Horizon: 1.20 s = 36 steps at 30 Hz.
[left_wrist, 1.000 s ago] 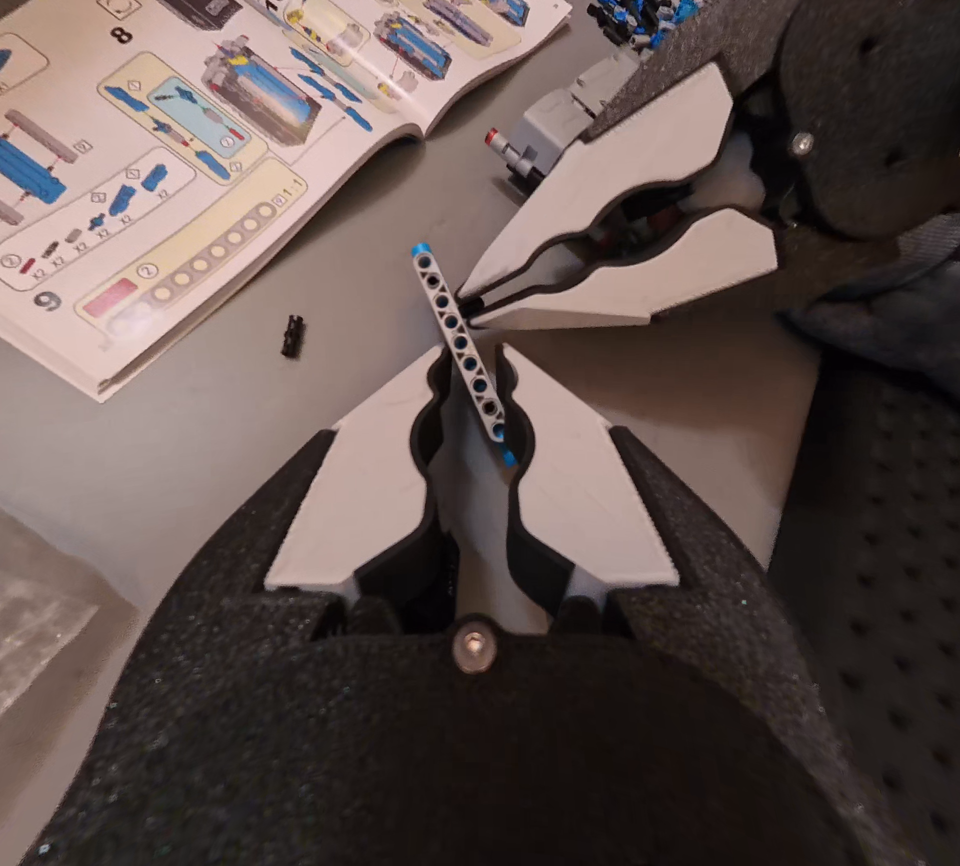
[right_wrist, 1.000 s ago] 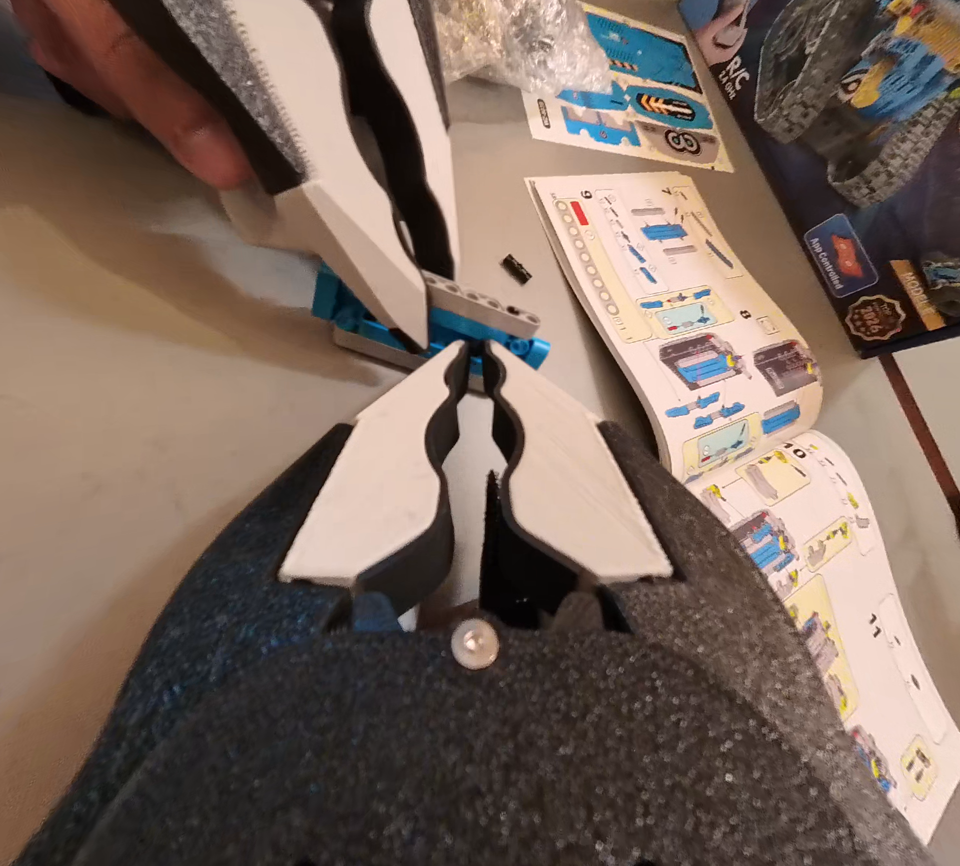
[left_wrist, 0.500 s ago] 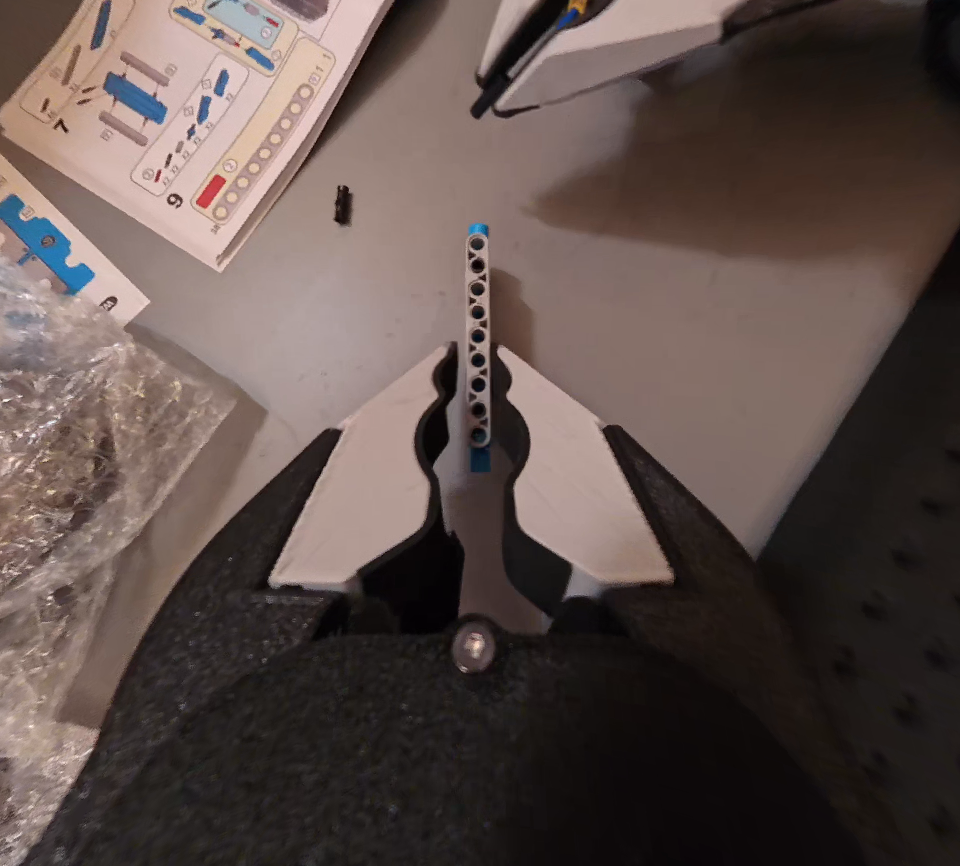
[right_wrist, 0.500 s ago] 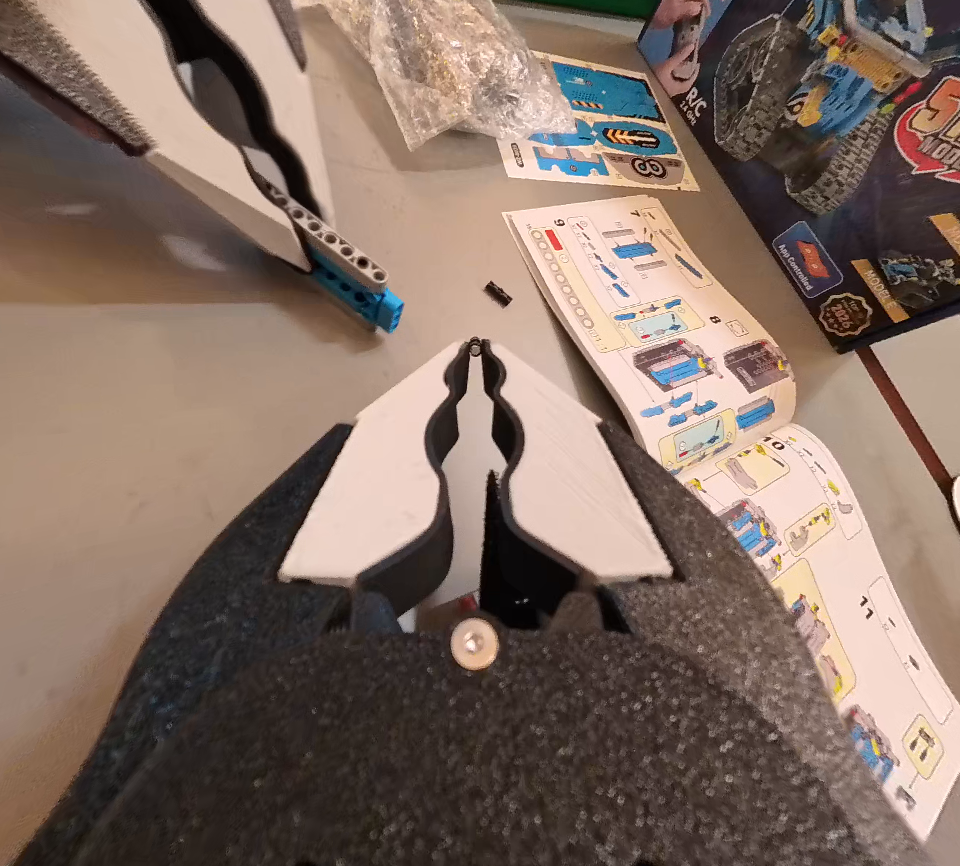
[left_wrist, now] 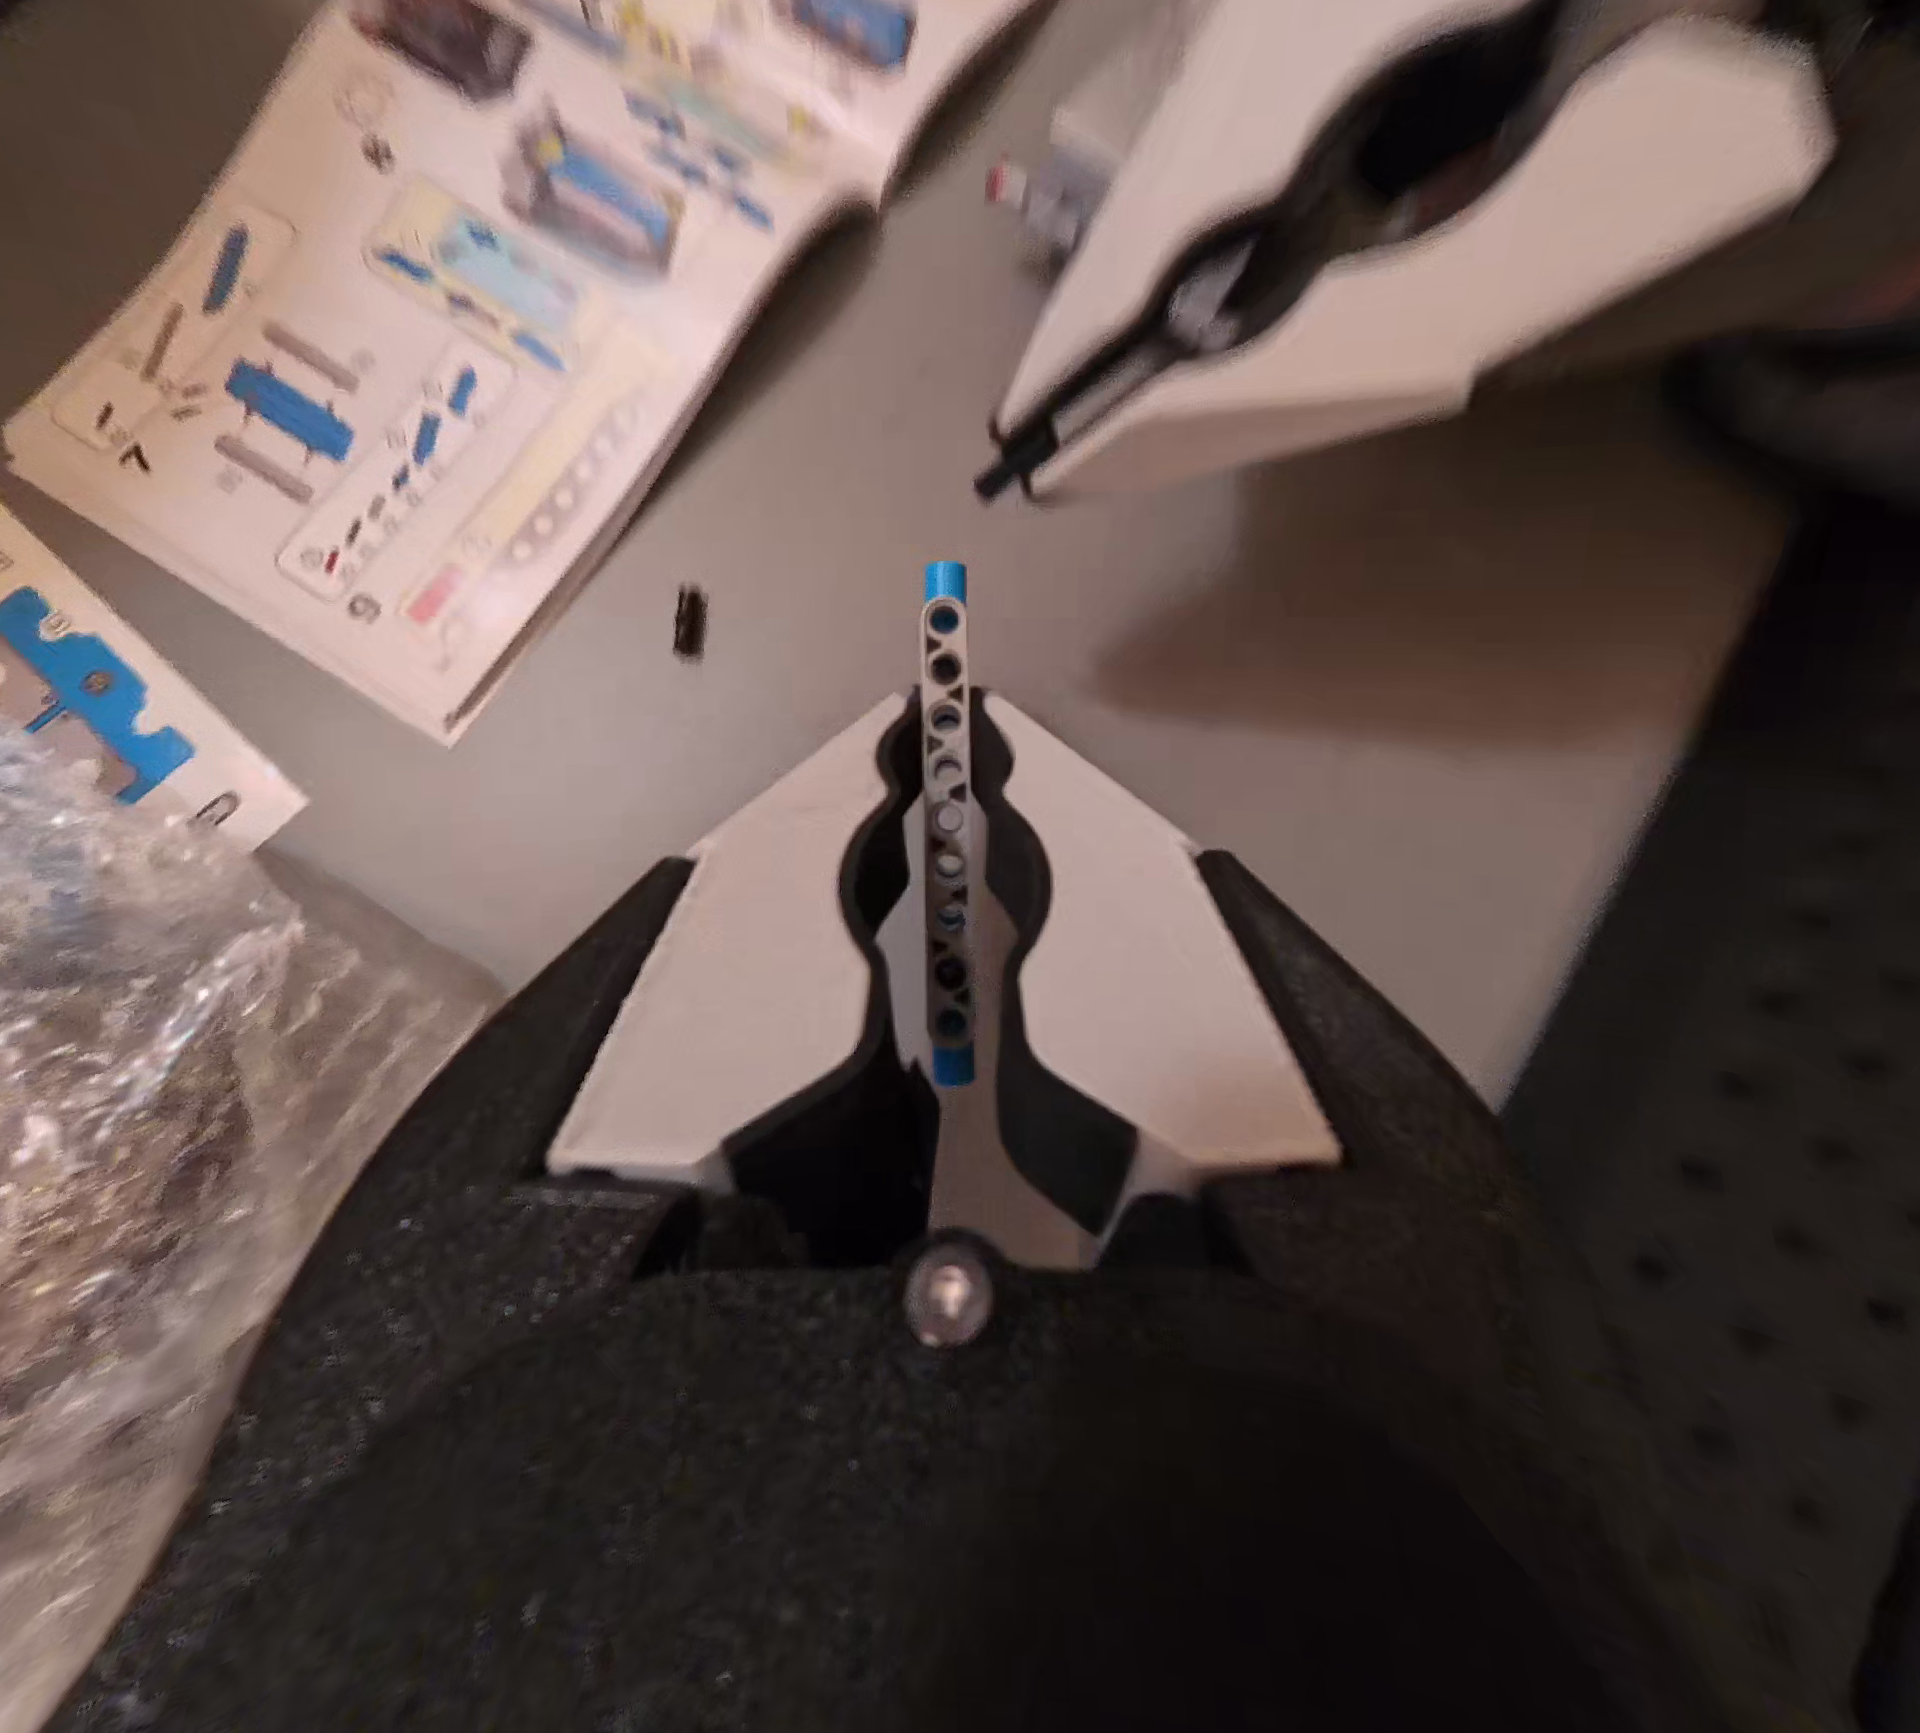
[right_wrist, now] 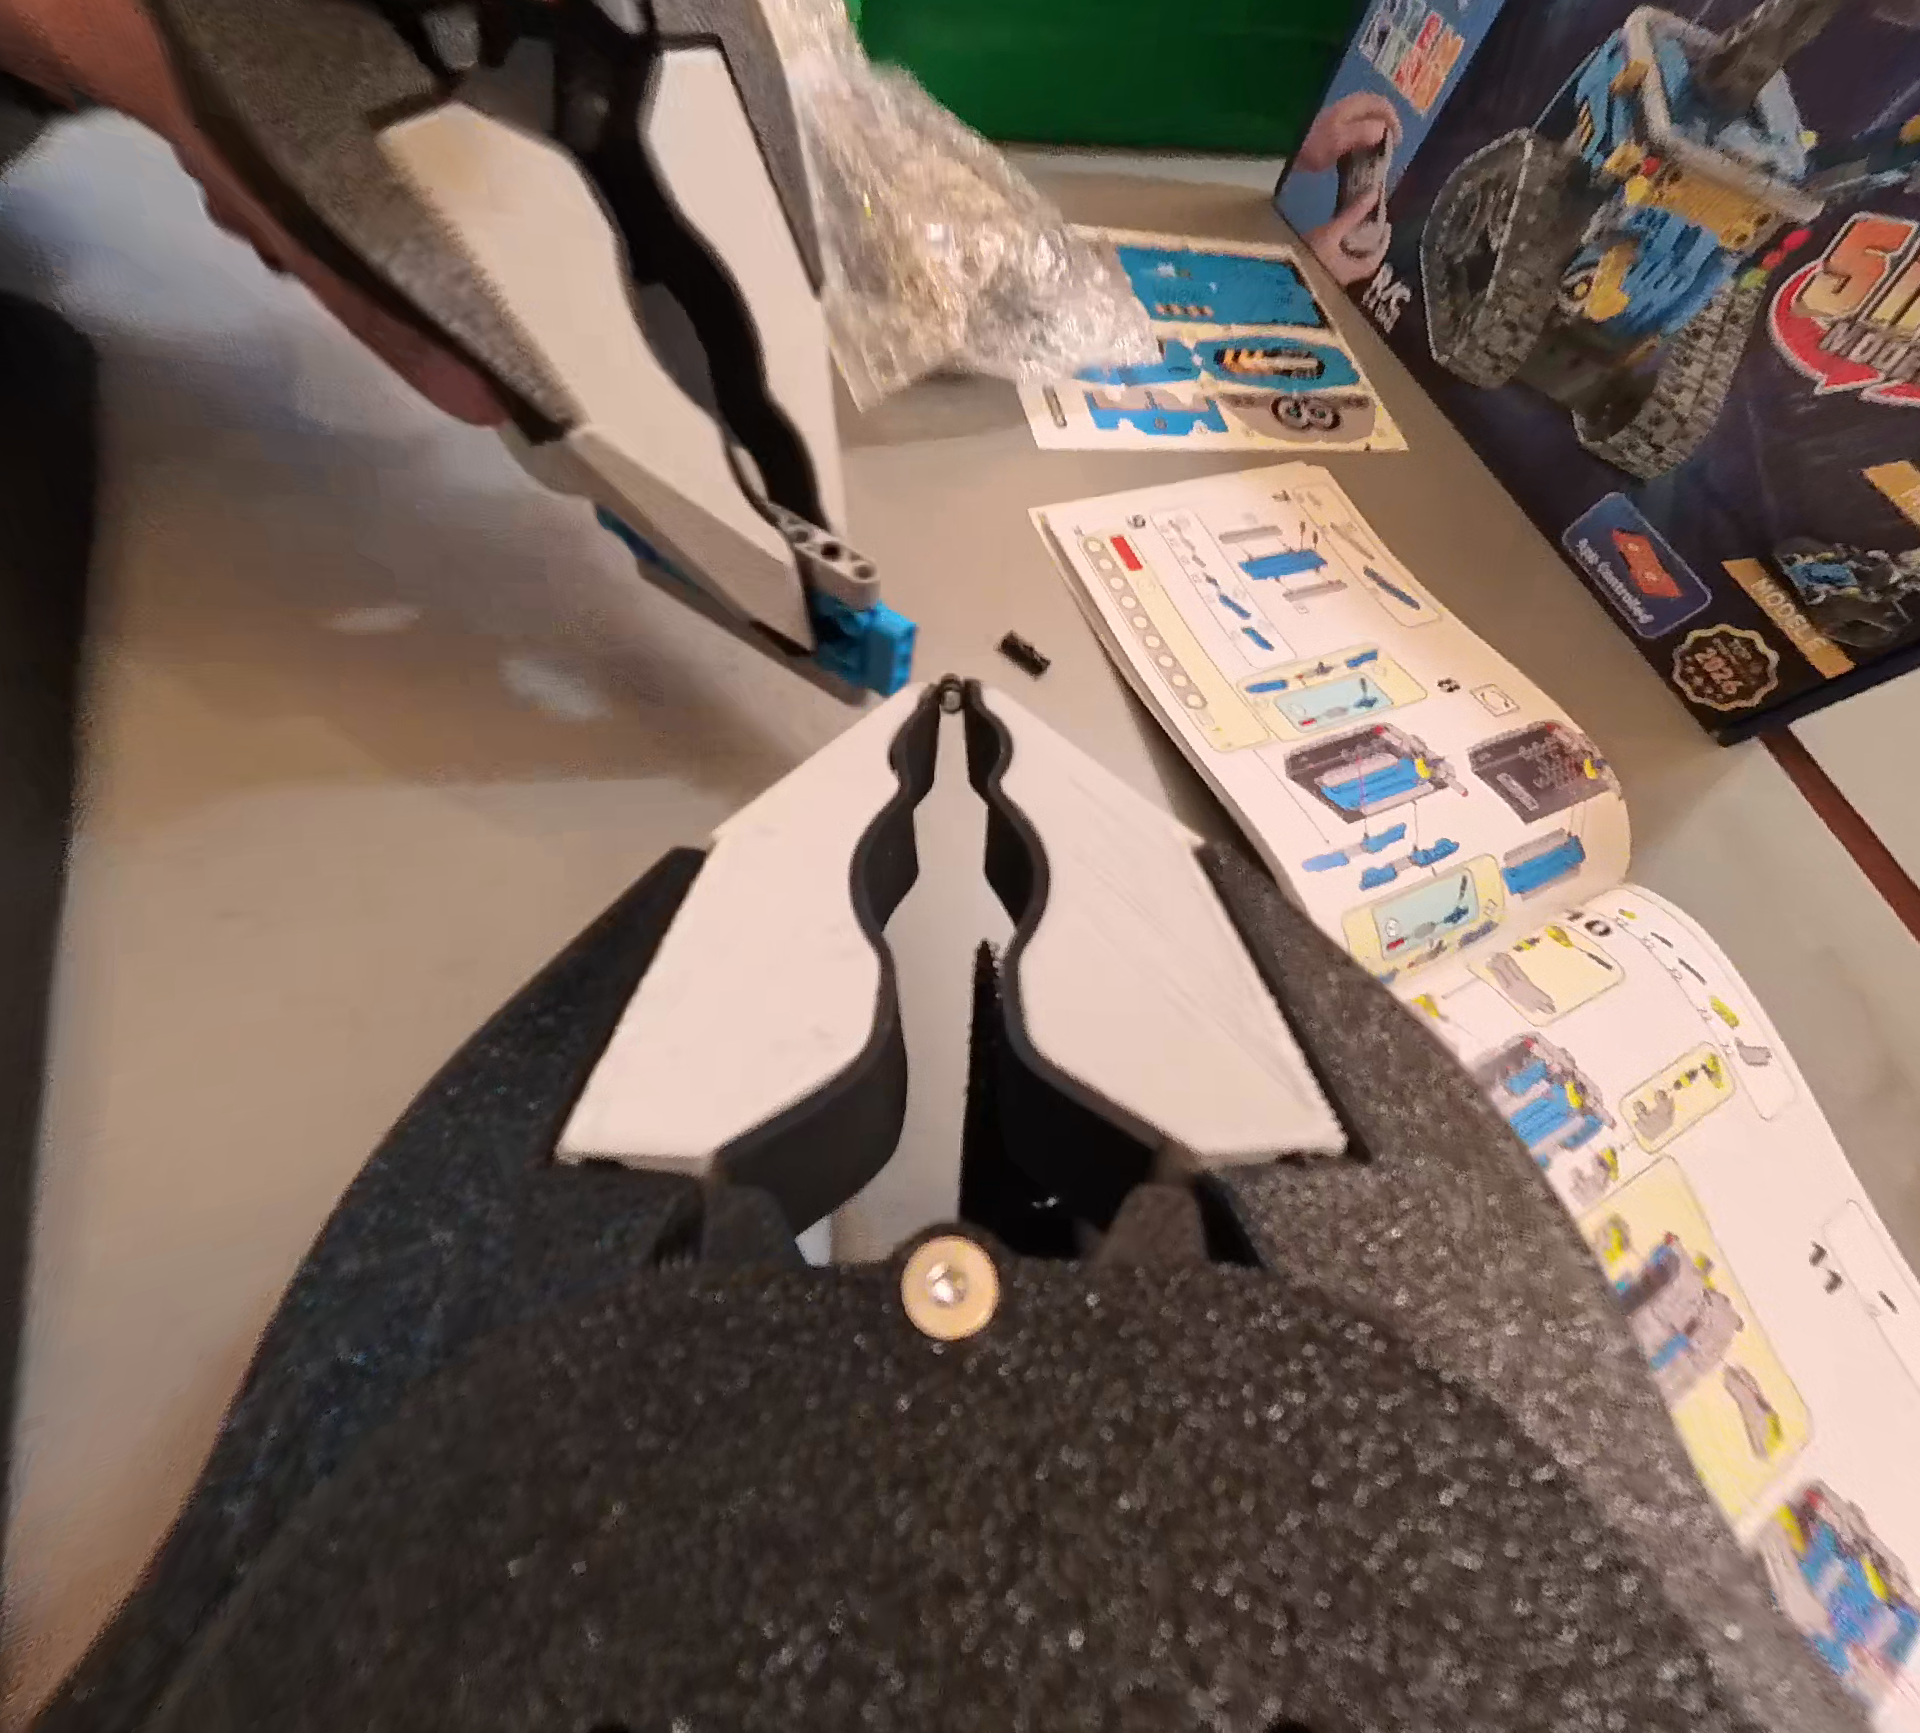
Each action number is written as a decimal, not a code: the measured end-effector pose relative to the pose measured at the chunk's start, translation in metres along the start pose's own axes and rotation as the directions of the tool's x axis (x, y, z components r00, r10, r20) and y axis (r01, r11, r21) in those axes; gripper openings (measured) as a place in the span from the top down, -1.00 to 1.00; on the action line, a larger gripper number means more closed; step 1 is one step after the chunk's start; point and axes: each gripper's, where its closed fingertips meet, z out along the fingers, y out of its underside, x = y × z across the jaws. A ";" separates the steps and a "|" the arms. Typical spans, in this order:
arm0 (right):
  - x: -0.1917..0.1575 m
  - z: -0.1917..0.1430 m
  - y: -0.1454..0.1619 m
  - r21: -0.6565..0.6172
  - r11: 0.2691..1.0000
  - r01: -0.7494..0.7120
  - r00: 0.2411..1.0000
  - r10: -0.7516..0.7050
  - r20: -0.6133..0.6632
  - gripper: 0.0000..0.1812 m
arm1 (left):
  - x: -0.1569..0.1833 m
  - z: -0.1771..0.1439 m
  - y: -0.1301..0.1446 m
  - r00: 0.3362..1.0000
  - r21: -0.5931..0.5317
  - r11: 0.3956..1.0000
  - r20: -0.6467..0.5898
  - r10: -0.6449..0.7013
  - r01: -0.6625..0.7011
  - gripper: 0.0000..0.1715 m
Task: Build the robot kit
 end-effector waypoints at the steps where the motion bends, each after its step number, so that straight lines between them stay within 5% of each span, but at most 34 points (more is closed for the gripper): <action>1: 0.000 -0.004 -0.007 0.038 0.999 -0.004 1.000 0.004 -0.004 0.96 | 0.001 -0.005 -0.015 0.997 0.083 0.994 -0.032 -0.066 0.069 0.93; 4: 0.000 -0.022 -0.037 0.194 0.981 -0.007 1.000 0.012 -0.022 0.97 | 0.002 -0.012 -0.045 0.977 0.288 0.936 -0.135 -0.168 0.201 0.93; 9: 0.014 -0.022 -0.039 0.194 0.981 0.013 0.992 0.012 -0.127 0.97 | 0.008 -0.011 -0.062 0.967 0.449 0.860 -0.187 -0.174 0.242 0.93; 12: 0.015 -0.021 -0.036 0.172 0.984 0.051 0.987 -0.023 -0.158 0.97 | 0.009 -0.009 -0.062 0.947 0.449 0.844 -0.254 -0.196 0.295 0.93; 22: 0.014 -0.018 -0.039 0.041 0.959 0.280 0.914 -0.253 -0.317 0.98 | 0.006 -0.009 -0.061 0.979 0.497 0.845 -0.142 -0.147 0.199 0.92; 28: 0.015 -0.021 -0.045 0.138 0.976 0.167 0.946 -0.119 -0.300 0.98 | 0.006 -0.014 -0.067 0.967 0.537 0.806 -0.185 -0.175 0.249 0.93; 32: 0.017 -0.025 -0.050 0.187 0.968 0.167 0.949 -0.106 -0.296 0.97 | 0.009 -0.018 -0.072 0.916 0.527 0.761 -0.331 -0.227 0.379 0.93; 36: 0.016 -0.022 -0.048 0.158 0.965 0.210 0.938 -0.153 -0.311 0.97 | 0.007 -0.017 -0.069 0.918 0.524 0.764 -0.323 -0.231 0.377 0.93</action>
